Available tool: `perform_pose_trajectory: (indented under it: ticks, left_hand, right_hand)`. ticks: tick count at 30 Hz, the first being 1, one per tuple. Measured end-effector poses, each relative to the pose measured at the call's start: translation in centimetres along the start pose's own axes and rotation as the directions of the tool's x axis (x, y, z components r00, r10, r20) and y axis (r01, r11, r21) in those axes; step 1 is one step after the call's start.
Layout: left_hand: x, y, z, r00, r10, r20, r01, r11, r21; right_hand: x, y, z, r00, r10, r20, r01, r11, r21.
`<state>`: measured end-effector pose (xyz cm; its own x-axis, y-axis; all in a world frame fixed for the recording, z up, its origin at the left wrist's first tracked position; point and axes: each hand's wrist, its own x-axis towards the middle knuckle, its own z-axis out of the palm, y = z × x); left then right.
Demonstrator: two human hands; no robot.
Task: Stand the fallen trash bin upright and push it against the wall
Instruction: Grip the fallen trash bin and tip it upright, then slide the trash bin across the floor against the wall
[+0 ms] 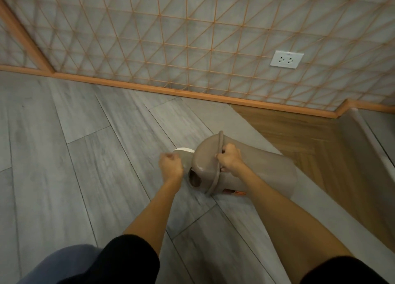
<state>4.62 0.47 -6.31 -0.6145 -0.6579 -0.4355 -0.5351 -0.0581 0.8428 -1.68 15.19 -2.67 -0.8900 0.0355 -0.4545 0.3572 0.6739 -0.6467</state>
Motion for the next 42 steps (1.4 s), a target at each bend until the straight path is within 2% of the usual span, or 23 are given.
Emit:
perform_pose_trajectory:
  ticks: [2,4,8,10,12,16,20,24,26,30,34,36,42]
  left_hand:
    - [0.3,-2.2,0.3,0.945,-0.326,0.035,0.327,0.935,-0.139]
    - [0.1,-3.8,0.9,0.878,-0.444,0.181,0.469,0.874,-0.131]
    - [-0.2,-4.8,3.1,0.827,-0.421,0.372,0.480,0.873,-0.080]
    - [0.0,-5.2,3.8,0.813,-0.427,0.396,0.479,0.877,-0.036]
    - [-0.1,-5.4,3.9,0.816,-0.394,0.422,0.462,0.884,-0.067]
    - [-0.2,-5.9,3.9,0.853,-0.367,0.372,0.439,0.889,-0.129]
    - [-0.3,-4.7,4.3,0.920,-0.251,0.303,0.298,0.947,-0.119]
    - [-0.4,-1.4,4.5,0.975,-0.055,0.215,0.070,0.996,-0.063]
    - [-0.4,0.2,4.5,0.976,0.058,0.209,-0.056,0.998,-0.015]
    - [-2.3,4.8,3.9,0.925,0.291,0.243,-0.311,0.949,0.050]
    - [-3.4,9.2,3.7,0.823,0.463,0.330,-0.541,0.817,0.202]
    - [-3.6,10.7,3.9,0.783,0.512,0.352,-0.606,0.755,0.251]
    - [-6.2,11.5,5.2,0.656,0.591,0.470,-0.740,0.627,0.245]
  right_hand:
    - [-0.5,-0.1,-0.3,1.000,0.000,0.012,0.000,1.000,0.004]
    - [-0.5,-0.1,-0.6,0.999,-0.009,0.033,0.009,1.000,0.027]
    - [-0.3,0.1,-1.3,0.996,-0.048,0.077,0.044,0.998,0.048]
    - [-0.2,-0.1,-1.6,0.993,-0.064,0.097,0.057,0.996,0.072]
    - [0.0,-0.1,-2.0,0.990,-0.063,0.124,0.051,0.994,0.097]
    - [0.0,-0.4,-3.1,0.985,-0.081,0.153,0.064,0.991,0.116]
    - [0.6,-1.1,-5.5,0.984,-0.077,0.159,0.060,0.992,0.112]
    - [0.5,-1.6,-9.8,0.984,-0.109,0.139,0.085,0.982,0.166]
    - [0.5,-1.4,-12.0,0.986,-0.106,0.126,0.080,0.977,0.196]
    - [0.4,0.0,-15.3,0.994,-0.067,0.090,0.034,0.945,0.326]
    - [0.4,2.0,-17.2,0.996,-0.057,0.075,0.015,0.880,0.474]
    - [0.3,2.9,-17.9,0.996,-0.055,0.077,0.005,0.844,0.537]
    - [0.5,7.9,-19.4,0.995,-0.019,0.098,-0.054,0.719,0.693]
